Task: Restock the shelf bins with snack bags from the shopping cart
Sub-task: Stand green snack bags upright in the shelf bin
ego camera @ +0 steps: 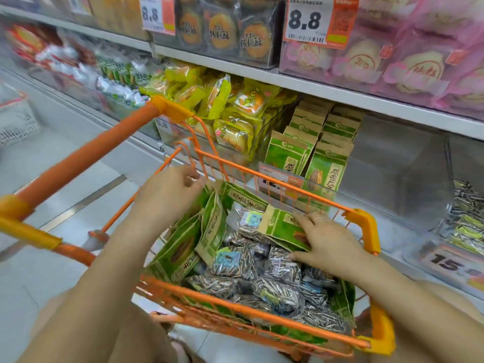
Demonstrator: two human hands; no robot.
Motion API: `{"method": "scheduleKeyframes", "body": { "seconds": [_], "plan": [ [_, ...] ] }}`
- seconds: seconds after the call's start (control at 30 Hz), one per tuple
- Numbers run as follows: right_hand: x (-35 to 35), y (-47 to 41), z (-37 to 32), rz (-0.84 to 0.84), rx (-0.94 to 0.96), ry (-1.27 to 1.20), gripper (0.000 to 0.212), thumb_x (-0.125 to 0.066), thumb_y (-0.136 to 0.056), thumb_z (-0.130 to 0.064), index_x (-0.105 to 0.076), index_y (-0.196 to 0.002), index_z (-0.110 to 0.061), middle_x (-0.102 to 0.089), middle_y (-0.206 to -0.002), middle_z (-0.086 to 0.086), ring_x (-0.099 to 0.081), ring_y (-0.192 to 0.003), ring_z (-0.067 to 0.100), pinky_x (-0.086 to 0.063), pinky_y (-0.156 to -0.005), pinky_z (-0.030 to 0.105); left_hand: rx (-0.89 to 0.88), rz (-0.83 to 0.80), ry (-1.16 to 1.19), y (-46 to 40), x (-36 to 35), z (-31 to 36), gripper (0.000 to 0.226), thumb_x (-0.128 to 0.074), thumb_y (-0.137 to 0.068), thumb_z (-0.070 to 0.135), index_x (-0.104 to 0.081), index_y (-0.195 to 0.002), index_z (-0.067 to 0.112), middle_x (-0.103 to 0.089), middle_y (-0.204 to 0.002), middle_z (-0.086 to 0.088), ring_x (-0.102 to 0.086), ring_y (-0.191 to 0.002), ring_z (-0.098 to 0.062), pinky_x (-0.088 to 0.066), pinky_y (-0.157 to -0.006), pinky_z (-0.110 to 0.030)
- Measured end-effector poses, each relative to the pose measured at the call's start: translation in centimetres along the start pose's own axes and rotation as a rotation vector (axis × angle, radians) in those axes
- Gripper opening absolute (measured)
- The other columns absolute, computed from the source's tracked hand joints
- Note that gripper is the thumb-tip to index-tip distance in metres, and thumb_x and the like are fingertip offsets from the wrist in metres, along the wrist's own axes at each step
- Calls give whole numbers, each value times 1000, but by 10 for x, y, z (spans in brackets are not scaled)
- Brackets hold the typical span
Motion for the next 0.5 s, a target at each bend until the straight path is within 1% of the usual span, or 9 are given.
{"method": "scheduleKeyframes", "body": {
  "seconds": [0.1,0.17,0.2,0.27,0.33,0.4,0.43,0.5],
  "plan": [
    [-4,0,3,-58,32,-58,91,-49,-77,-77,-26,-150,-27,-42,-135,1,-46,-122,20,-47,-93,33,-29,-49,-163,11,-3,-15,18,-53,-93,35,-65,-102,26,-65,-91,7,-61,-84,-17,-49,-72,-31],
    [-6,0,6,-81,40,-154,89,-50,-73,-80,-30,-146,-33,-41,-137,-3,-46,-122,17,-46,-92,33,-41,-143,-281,14,-14,-16,18,-53,-92,36,-65,-92,23,-66,-91,4,-61,-83,-19,-50,-70,-32],
    [-6,1,7,-97,41,-218,86,-51,-72,-80,-31,-143,-36,-41,-139,-5,-47,-121,16,-46,-91,32,-51,-204,-353,14,-20,-15,22,-53,-92,38,-65,-89,21,-67,-90,1,-62,-84,-21,-50,-70,-32],
    [-7,2,8,-129,25,-326,83,-52,-70,-81,-32,-138,-37,-48,-136,-4,-51,-114,15,-45,-87,30,-79,-306,-500,17,-33,-9,27,-53,-92,40,-64,-88,16,-65,-85,0,-61,-82,-22,-46,-65,-30],
    [-9,3,7,-105,6,-362,90,-52,-67,-84,-30,-139,-35,-52,-134,-4,-53,-113,15,-47,-89,33,-124,-332,-615,22,-45,-4,23,-50,-94,34,-57,-99,13,-58,-84,1,-58,-80,-22,-40,-63,-30],
    [-10,4,7,-73,8,-362,97,-54,-64,-83,-28,-143,-33,-51,-135,-6,-52,-118,15,-47,-93,34,-157,-302,-710,27,-54,-3,25,-46,-97,26,-45,-117,10,-60,-95,-3,-60,-87,-25,-37,-62,-31],
    [-10,3,7,-70,19,-344,97,-56,-65,-82,-31,-144,-32,-51,-134,-6,-52,-119,15,-46,-93,33,-161,-296,-746,28,-57,-4,31,-45,-97,24,-41,-123,9,-62,-102,-5,-62,-92,-26,-37,-62,-31],
    [-12,2,7,-92,52,-286,84,-56,-68,-80,-46,-136,-32,-54,-125,-7,-53,-114,15,-47,-91,35,-172,-306,-755,29,-61,-6,36,-46,-96,21,-36,-128,8,-63,-105,-5,-63,-95,-27,-37,-61,-31]
  ]
}}
Point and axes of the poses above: each hand's wrist, its own y-axis away from the middle knuckle, its own x-axis out of the back of the hand, z = x × y, the point moved 1 cm from there along -y, towards the middle knuckle
